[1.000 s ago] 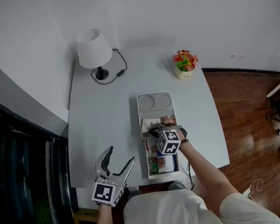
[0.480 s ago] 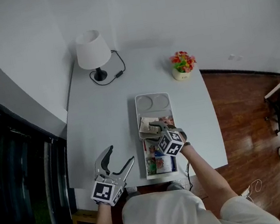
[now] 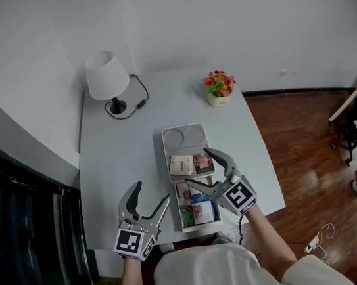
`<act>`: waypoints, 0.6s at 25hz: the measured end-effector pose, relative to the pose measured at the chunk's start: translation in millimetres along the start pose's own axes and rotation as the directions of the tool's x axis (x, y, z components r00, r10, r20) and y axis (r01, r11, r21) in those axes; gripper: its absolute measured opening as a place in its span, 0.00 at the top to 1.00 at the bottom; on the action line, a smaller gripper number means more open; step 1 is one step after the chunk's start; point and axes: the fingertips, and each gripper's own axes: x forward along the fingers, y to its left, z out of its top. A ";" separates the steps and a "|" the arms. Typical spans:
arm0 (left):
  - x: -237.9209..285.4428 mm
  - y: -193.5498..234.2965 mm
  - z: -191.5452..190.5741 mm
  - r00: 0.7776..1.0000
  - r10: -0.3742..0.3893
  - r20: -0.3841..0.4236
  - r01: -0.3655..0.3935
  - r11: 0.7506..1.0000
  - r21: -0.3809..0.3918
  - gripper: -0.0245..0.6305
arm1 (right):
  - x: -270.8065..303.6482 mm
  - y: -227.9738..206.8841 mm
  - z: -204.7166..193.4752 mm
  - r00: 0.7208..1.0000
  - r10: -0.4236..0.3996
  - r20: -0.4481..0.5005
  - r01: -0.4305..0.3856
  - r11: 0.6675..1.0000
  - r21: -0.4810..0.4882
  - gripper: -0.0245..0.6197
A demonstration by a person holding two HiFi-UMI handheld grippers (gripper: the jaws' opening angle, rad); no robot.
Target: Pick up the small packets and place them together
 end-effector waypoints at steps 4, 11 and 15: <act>4.8 -3.2 8.2 1.000 -0.010 0.009 0.009 1.000 0.028 0.44 | -42.5 -16.6 24.5 0.989 -0.115 0.092 0.107 0.991 0.087 0.28; -8.7 1.4 11.4 0.998 0.061 0.012 -0.061 0.997 0.044 0.42 | -124.2 -44.0 31.4 0.932 -0.304 0.196 0.267 0.944 0.193 0.34; -18.1 3.7 12.5 0.994 0.105 0.021 -0.106 0.993 0.050 0.42 | -145.8 -43.8 12.3 0.916 -0.376 0.142 0.348 0.918 0.192 0.34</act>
